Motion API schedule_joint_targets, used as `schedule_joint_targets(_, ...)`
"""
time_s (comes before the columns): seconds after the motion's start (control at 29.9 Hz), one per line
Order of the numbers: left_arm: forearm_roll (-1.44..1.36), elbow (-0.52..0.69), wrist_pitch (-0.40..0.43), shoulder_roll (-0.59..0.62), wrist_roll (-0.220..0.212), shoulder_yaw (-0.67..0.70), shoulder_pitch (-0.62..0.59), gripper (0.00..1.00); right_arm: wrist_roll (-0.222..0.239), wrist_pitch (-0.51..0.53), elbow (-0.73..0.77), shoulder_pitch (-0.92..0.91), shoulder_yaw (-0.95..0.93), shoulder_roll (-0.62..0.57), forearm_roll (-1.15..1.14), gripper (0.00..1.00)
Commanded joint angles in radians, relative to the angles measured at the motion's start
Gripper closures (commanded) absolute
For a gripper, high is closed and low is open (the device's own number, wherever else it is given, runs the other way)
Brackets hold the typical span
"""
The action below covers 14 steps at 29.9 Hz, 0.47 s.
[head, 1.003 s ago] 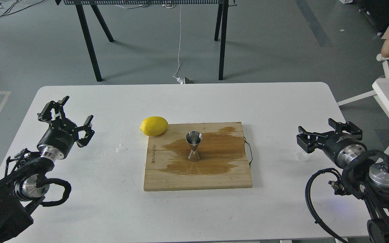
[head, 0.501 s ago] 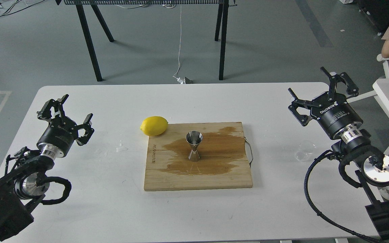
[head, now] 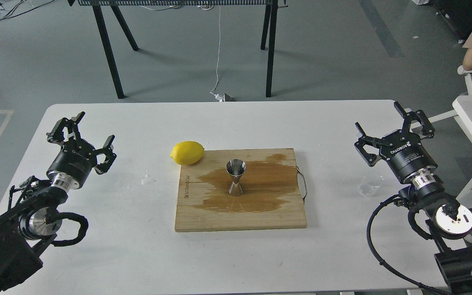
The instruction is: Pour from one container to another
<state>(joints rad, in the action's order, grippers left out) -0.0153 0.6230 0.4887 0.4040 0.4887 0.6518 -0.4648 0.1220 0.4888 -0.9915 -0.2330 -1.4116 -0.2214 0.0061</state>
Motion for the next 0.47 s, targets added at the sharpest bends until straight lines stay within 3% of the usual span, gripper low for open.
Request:
schedule_joint_targets(0.0,0.0,0.0,0.0,-0.007,0.0,0.0,0.0,0.05,0.001,0.0,0.008,-0.006,-0.007,0.0,0.0,0.03)
schedule_joint_targets(0.43,0.0,0.0,0.0,-0.007,0.0,0.0,-0.009,0.05,-0.013,0.0,0.079,-0.068,-0.001,0.0,-0.001,0.03)
